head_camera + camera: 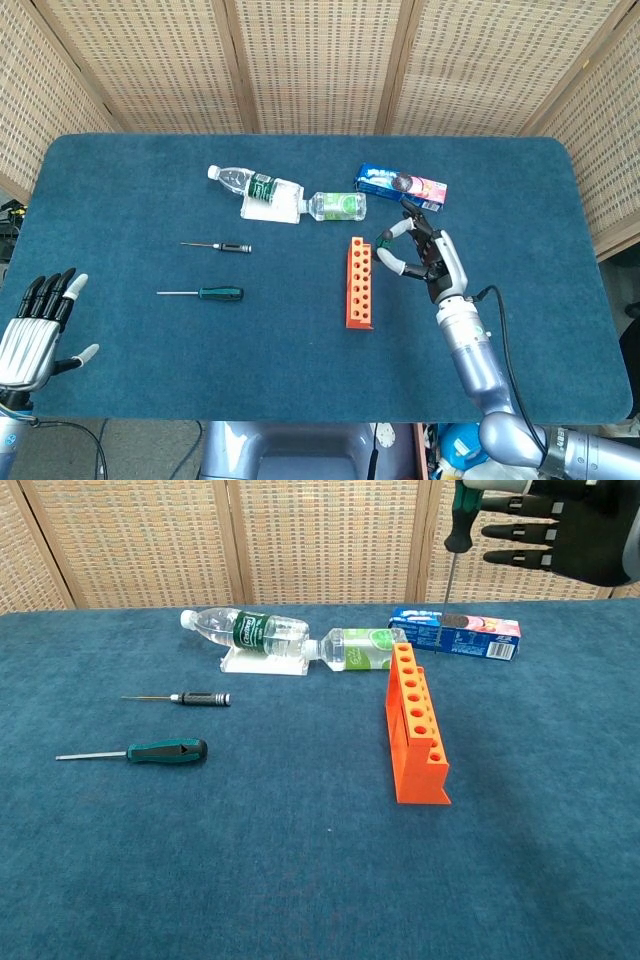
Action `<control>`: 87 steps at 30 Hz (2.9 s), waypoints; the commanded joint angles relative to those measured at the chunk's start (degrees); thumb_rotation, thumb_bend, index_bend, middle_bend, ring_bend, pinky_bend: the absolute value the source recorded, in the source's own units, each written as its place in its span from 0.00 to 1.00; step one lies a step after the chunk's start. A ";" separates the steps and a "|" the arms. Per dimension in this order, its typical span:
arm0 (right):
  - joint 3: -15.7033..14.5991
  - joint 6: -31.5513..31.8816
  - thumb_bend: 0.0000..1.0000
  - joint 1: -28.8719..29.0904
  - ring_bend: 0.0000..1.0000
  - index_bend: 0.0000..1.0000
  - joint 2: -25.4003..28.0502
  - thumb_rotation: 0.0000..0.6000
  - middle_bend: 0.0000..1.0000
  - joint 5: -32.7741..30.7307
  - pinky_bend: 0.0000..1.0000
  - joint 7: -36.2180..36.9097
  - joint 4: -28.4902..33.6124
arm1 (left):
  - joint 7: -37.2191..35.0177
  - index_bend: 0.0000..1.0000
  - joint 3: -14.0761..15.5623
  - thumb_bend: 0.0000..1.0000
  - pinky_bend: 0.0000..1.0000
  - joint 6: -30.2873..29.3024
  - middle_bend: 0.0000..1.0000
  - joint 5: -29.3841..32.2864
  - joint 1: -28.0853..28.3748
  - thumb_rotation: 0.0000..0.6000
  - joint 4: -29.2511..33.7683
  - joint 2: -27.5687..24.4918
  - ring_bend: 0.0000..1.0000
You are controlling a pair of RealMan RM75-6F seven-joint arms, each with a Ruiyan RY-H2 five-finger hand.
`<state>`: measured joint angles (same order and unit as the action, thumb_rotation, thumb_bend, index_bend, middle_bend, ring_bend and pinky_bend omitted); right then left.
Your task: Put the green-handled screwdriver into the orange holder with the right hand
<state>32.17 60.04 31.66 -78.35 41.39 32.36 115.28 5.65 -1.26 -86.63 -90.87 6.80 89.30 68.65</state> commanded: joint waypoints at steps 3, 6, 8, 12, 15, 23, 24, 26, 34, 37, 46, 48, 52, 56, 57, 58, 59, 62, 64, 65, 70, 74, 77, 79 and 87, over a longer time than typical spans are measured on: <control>0.74 -0.91 0.22 -0.09 0.00 0.61 -1.51 1.00 0.06 1.44 0.00 2.09 -0.83 | -0.22 0.00 -0.02 0.00 0.00 0.00 0.00 0.11 -0.01 1.00 -0.03 -0.04 0.00; 0.76 -1.11 0.22 -0.06 0.00 0.61 -2.14 1.00 0.06 1.78 0.00 2.73 -0.94 | -0.33 0.00 -0.02 0.00 0.00 -0.01 0.00 0.10 0.00 1.00 -0.04 -0.06 0.00; 0.67 -1.12 0.22 0.03 0.00 0.61 -2.79 1.00 0.06 2.09 0.00 2.98 -1.27 | -0.41 0.00 -0.02 0.00 0.00 0.03 0.00 0.13 0.02 1.00 -0.07 -0.07 0.00; 0.36 -1.40 0.22 0.44 0.00 0.61 -4.02 1.00 0.06 2.65 0.00 3.11 -2.28 | -0.49 0.00 0.06 0.00 0.00 0.16 0.00 0.13 0.05 1.00 -0.11 -0.06 0.00; 0.21 -1.93 0.22 0.93 0.00 0.61 -5.15 1.00 0.06 2.91 0.00 3.28 -3.85 | -0.52 0.00 0.10 0.00 0.00 0.35 0.00 0.19 0.12 1.00 -0.18 -0.02 0.00; 0.18 -3.48 0.22 1.16 0.00 0.61 -6.43 1.00 0.07 3.99 0.00 4.39 -6.45 | -0.49 0.00 0.00 0.00 0.00 0.63 0.00 0.60 0.22 1.00 -0.39 0.10 0.00; 0.18 -3.71 0.22 1.15 0.00 0.61 -6.53 1.00 0.07 4.11 0.00 4.56 -6.70 | -0.49 0.00 -0.01 0.00 0.00 0.66 0.00 0.65 0.23 1.00 -0.40 0.11 0.00; 0.15 -3.97 0.22 1.17 0.00 0.61 -6.73 1.00 0.07 4.34 0.00 4.73 -7.18 | -0.46 0.00 -0.04 0.00 0.00 0.70 0.00 0.72 0.25 1.00 -0.41 0.12 0.00; 0.08 -4.96 0.22 1.20 0.00 0.62 -7.51 1.00 0.07 5.28 0.00 5.41 -9.20 | -0.58 0.00 -0.12 0.00 0.00 0.79 0.00 1.06 0.25 1.00 -0.44 0.09 0.00; 0.16 -5.25 0.22 1.20 0.00 0.62 -7.68 1.00 0.07 5.52 0.00 5.65 -9.96 | -0.54 0.00 -0.11 0.00 0.00 0.88 0.00 1.11 0.28 1.00 -0.50 0.12 0.00; 0.24 -6.54 0.22 0.97 0.00 0.62 -7.81 1.00 0.07 5.96 0.00 6.63 -12.04 | -0.27 0.00 -0.03 0.00 0.00 1.34 0.00 1.30 0.44 1.00 -0.67 0.33 0.00; 0.23 -6.78 0.22 0.87 0.00 0.62 -7.84 1.00 0.07 6.07 0.00 6.85 -12.45 | -0.21 0.00 -0.06 0.00 0.00 1.36 0.00 1.35 0.46 1.00 -0.69 0.36 0.00; 0.31 -7.31 0.22 0.63 0.00 0.62 -7.85 1.00 0.07 6.35 0.00 7.49 -12.87 | -0.10 0.00 -0.02 0.00 0.00 1.48 0.00 1.40 0.50 1.00 -0.73 0.44 0.00; 0.14 -7.59 0.22 0.45 0.00 0.62 -7.97 1.00 0.07 6.84 0.00 7.75 -13.17 | 0.00 0.00 -0.01 0.00 0.00 1.51 0.00 1.39 0.55 1.00 -0.72 0.49 0.00; 0.14 -7.64 0.22 0.42 0.00 0.62 -8.02 1.00 0.07 6.88 0.00 7.84 -13.28 | 0.00 0.00 0.00 0.00 0.00 1.50 0.00 1.39 0.54 1.00 -0.72 0.50 0.00; 0.15 -7.72 0.22 0.40 0.00 0.62 -8.06 1.00 0.07 6.92 0.00 7.93 -13.40 | -0.02 0.00 0.01 0.00 0.00 1.48 0.00 1.40 0.52 1.00 -0.72 0.50 0.00; 0.15 -7.85 0.22 0.40 0.00 0.62 -8.06 1.00 0.07 7.00 0.00 7.98 -13.53 | -0.05 0.00 0.00 0.00 0.00 1.48 0.00 1.42 0.53 1.00 -0.73 0.49 0.00; 0.08 -8.02 0.22 0.34 0.00 0.62 -8.15 1.00 0.07 7.15 0.00 8.11 -13.76 | -0.07 0.00 0.01 0.00 0.00 1.49 0.00 1.43 0.54 1.00 -0.76 0.50 0.00; 0.03 -8.19 0.22 0.26 0.00 0.62 -8.19 1.00 0.07 7.25 0.00 8.29 -13.90 | -0.08 0.00 0.04 0.00 0.00 1.54 0.00 1.42 0.55 1.00 -0.78 0.50 0.00; -0.02 -8.24 0.22 0.22 0.00 0.62 -8.27 1.00 0.07 7.28 0.00 8.38 -14.02 | -0.07 0.00 0.03 0.00 0.00 1.55 0.00 1.42 0.57 1.00 -0.79 0.49 0.00; -0.21 -8.64 0.22 0.04 0.00 0.62 -8.52 1.00 0.07 7.67 0.00 8.89 -14.55 | -0.07 0.00 0.07 0.00 0.00 1.55 0.00 1.40 0.56 1.00 -0.78 0.51 0.00; -0.23 -9.05 0.22 -0.06 0.00 0.62 -8.77 1.00 0.07 7.72 0.00 9.46 -15.15 | -0.06 0.00 0.08 0.00 0.00 1.60 0.00 1.38 0.61 1.00 -0.77 0.54 0.00; -0.26 -9.25 0.22 -0.04 0.00 0.62 -9.02 1.00 0.07 7.95 0.00 9.71 -15.66 | -0.11 0.00 0.11 0.00 0.00 1.56 0.00 1.30 0.62 1.00 -0.83 0.57 0.00; -0.30 -9.38 0.22 -0.02 0.00 0.62 -9.20 1.00 0.07 8.09 0.00 9.88 -15.94 | -0.12 0.00 0.15 0.00 0.00 1.59 0.00 1.29 0.62 1.00 -0.86 0.59 0.00; -0.55 -10.17 0.22 0.04 0.00 0.62 -9.96 1.00 0.07 8.78 0.00 10.72 -17.33 | -0.17 0.00 0.17 0.00 0.00 1.62 0.00 1.27 0.66 1.00 -1.02 0.67 0.00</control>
<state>31.68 49.93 31.71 -88.25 50.10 43.02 98.03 5.48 -1.09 -85.02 -89.60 7.45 88.27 69.32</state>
